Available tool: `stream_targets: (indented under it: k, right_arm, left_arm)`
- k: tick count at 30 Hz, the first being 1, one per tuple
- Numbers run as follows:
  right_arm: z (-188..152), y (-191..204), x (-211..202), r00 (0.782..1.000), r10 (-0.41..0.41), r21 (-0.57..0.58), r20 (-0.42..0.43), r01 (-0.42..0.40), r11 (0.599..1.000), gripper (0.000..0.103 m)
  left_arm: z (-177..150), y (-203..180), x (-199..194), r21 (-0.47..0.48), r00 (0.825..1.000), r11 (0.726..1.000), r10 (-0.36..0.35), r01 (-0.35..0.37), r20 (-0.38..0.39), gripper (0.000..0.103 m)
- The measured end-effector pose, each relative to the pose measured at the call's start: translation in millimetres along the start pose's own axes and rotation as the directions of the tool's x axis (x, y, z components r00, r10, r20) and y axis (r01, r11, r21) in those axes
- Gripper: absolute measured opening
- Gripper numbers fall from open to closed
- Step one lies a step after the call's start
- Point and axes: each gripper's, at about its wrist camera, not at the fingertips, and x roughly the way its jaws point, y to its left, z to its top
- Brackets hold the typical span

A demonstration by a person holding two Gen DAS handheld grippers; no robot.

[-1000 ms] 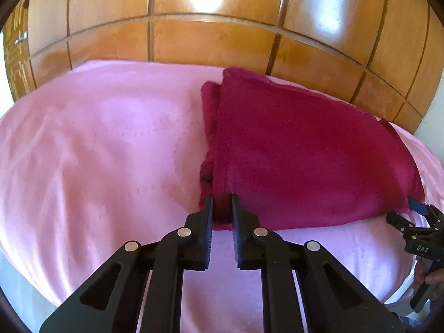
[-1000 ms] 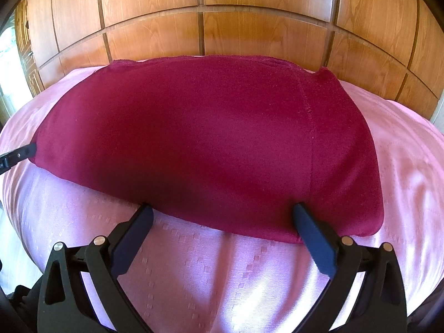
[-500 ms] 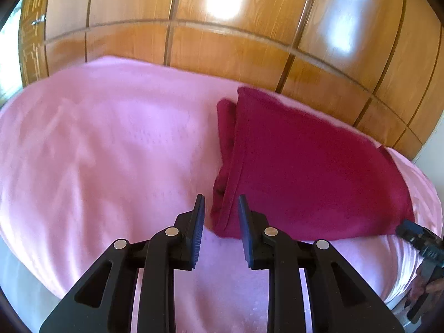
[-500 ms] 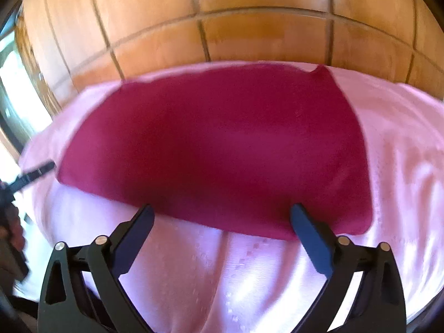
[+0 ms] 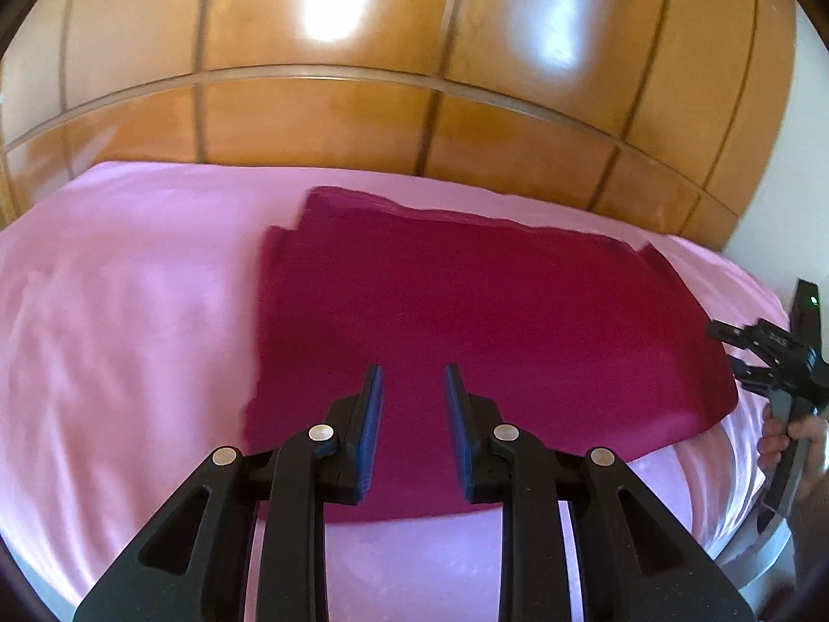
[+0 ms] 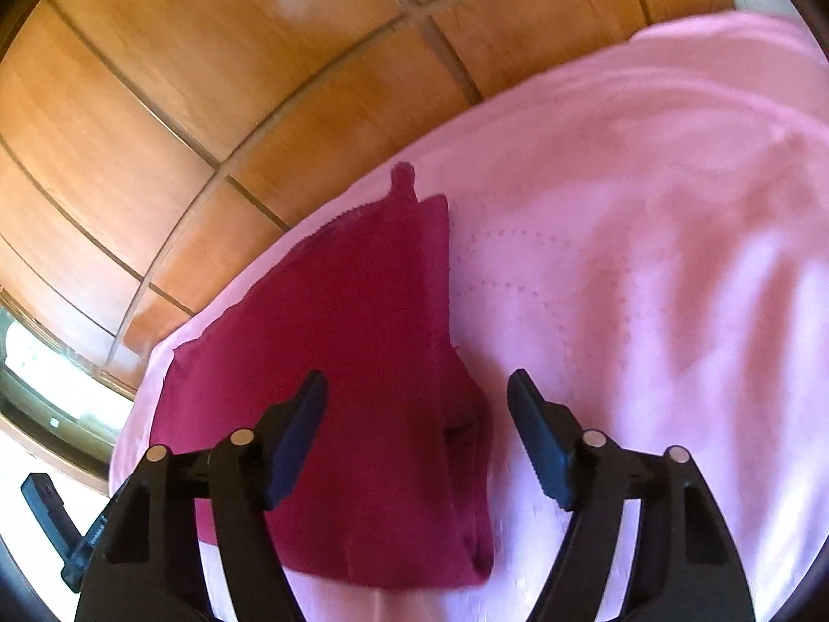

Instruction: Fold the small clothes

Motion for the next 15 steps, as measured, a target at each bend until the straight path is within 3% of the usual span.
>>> stream_targets:
  k: [8,11,13,15]
  right_arm:
    - [5.3,2.5,14.6,0.997,0.031,-0.048,-0.068,-0.034,0.998,0.067]
    - [3.2,4.5,15.3,0.995,0.024,-0.077,-0.098,-0.031,0.997,0.057]
    - [1.6,7.7,15.7,0.993,0.021,-0.090,-0.116,-0.032,0.995,0.042]
    - [0.6,14.8,16.5,0.992,0.003,-0.117,-0.123,-0.017,0.993,0.035]
  left_arm:
    - [5.3,-23.8,39.6,0.051,0.997,0.998,-0.024,0.028,-0.078,0.023]
    - [3.7,-24.6,49.5,0.055,0.995,0.998,-0.013,0.018,-0.098,0.023]
    - [3.1,-24.2,50.3,0.053,0.995,0.998,-0.015,0.020,-0.096,0.027]
    - [2.4,-23.4,49.9,0.052,0.995,0.998,-0.018,0.023,-0.094,0.027]
